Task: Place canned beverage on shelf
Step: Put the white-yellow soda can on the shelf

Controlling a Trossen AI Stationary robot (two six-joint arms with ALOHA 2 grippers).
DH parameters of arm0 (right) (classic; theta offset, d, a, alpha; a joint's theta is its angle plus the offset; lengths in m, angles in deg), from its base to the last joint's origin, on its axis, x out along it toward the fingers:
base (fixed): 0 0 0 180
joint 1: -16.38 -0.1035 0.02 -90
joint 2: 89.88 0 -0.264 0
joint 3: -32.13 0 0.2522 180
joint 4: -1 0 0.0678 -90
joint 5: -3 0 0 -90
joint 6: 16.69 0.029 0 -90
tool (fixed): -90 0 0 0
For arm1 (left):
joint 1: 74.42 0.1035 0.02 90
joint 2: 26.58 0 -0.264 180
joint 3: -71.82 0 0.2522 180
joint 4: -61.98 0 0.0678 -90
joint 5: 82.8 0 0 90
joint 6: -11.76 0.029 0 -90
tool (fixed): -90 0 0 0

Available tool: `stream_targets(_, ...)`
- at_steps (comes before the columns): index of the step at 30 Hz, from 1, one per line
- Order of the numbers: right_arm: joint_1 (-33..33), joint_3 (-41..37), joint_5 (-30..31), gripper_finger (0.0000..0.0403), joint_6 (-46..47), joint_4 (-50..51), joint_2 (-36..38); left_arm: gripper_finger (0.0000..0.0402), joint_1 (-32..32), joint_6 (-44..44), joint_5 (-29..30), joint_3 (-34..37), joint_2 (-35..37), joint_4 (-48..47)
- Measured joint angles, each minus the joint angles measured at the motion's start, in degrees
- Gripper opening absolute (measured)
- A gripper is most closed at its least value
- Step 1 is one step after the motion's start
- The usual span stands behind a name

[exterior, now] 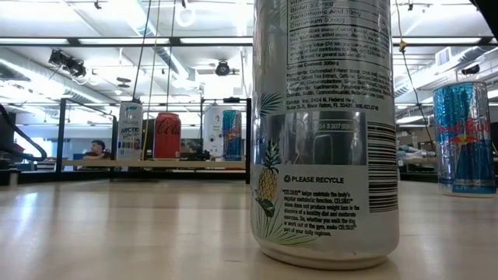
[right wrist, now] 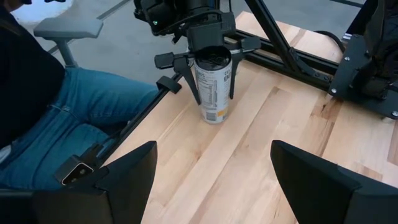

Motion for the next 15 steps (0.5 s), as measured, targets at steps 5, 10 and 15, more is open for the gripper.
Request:
stream_targets(5,0.0,0.0,0.0,0.0323,0.0,0.0,0.0,0.0254,1.2,1.1,5.4,0.0,0.0,-1.6)
stream_targets(10,0.0,0.0,0.0,0.0323,0.0,0.0,0.0,0.0258,2.7,3.3,6.4,0.0,0.0,-2.2)
stream_targets(15,0.0,0.0,0.3,0.0323,0.0,0.1,0.3,0.0258,3.7,3.4,6.5,0.0,0.0,-6.5)
